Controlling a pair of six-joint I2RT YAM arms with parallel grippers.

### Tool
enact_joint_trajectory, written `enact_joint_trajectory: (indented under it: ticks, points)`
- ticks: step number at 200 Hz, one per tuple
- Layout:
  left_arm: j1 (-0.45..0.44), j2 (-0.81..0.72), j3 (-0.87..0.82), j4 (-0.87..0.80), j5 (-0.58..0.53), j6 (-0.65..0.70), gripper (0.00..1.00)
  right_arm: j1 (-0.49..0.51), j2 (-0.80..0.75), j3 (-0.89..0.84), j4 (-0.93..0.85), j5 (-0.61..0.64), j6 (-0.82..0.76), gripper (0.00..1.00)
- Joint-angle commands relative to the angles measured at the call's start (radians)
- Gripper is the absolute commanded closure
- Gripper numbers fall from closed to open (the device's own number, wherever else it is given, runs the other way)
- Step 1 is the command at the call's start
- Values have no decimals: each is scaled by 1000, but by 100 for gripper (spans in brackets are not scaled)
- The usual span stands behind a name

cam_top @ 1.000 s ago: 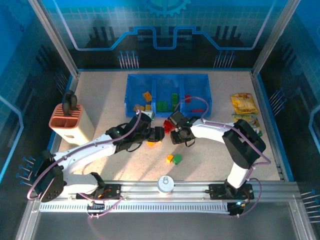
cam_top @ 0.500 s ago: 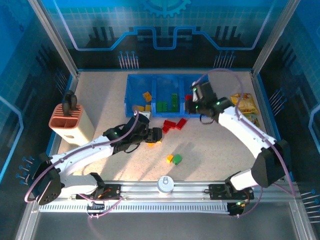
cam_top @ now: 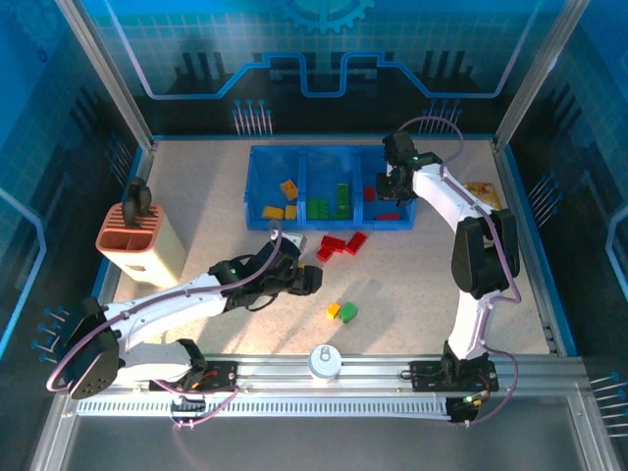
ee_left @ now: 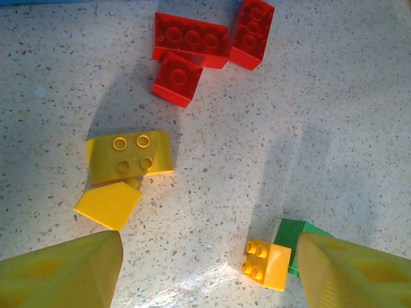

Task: Sort the legos into containers by color
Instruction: Place the lego in the container.

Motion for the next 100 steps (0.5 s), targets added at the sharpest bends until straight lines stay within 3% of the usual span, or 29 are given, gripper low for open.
enact_joint_trajectory:
  ticks: [1, 30, 61, 79, 100]
  points:
    - [-5, 9, 1, 6, -29, 19, 27, -3, 25, 36, -26, -25, -10, 67]
    - [-5, 18, 19, 0, -42, 30, 27, -3, 24, 53, -28, -39, -2, 60]
    - [-4, 50, 47, -9, -37, 41, 25, 1, -1, 95, -63, -59, -8, 26]
    - [-4, 67, 60, -5, -41, 45, 23, 12, -58, 71, -63, -52, -7, 18]
    - [-4, 89, 79, -1, -52, 53, 21, 28, -156, 13, -48, -39, -2, 16]
